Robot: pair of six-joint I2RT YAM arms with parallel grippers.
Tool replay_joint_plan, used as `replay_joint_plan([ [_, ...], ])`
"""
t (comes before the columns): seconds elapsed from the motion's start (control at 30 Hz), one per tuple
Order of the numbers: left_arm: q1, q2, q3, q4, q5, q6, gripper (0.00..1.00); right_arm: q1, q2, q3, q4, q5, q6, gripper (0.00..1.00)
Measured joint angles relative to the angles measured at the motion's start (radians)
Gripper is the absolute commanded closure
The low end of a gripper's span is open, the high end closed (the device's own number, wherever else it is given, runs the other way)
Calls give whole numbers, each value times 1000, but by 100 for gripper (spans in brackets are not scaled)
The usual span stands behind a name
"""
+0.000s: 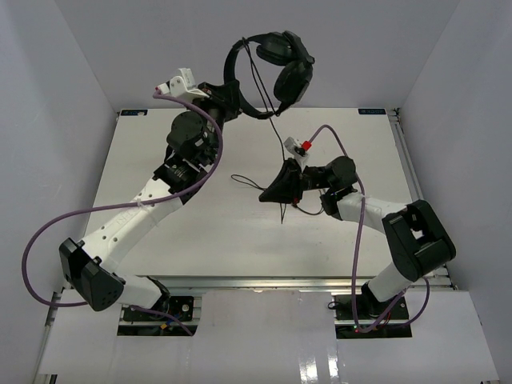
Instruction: Wrap the headphones
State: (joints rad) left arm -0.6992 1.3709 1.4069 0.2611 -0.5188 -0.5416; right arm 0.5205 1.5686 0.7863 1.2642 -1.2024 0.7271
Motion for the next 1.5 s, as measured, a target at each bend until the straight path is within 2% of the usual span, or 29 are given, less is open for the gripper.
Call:
replay_joint_plan([
  [0.07,16,0,14,-3,-59,23,100,0,-24,-2,-75,12,-66,92],
  [0.13,43,2,16,-8,-99,47,100,5,-73,-2,-221,36,-167,92],
  [0.3,142,52,6,-36,-155,117,100,44,-193,76,-721,143,-587,92],
  [0.5,244,129,-85,-117,-142,163,100,73,-261,201,-1159,296,-945,92],
  [0.73,261,222,-152,-154,-68,283,100,144,-264,404,-1535,575,-1280,92],
  [0.9,220,230,-280,-139,52,414,100,163,-263,563,-1623,817,-1450,89],
  [1.1,137,101,-529,-119,212,582,100,163,-249,562,-1623,1053,-1568,88],
  [1.27,104,-61,-612,-121,345,693,100,148,-234,510,-1600,1138,-1617,88],
  [1.5,90,-137,-618,-101,301,815,100,113,-234,495,-1578,1120,-1611,88],
])
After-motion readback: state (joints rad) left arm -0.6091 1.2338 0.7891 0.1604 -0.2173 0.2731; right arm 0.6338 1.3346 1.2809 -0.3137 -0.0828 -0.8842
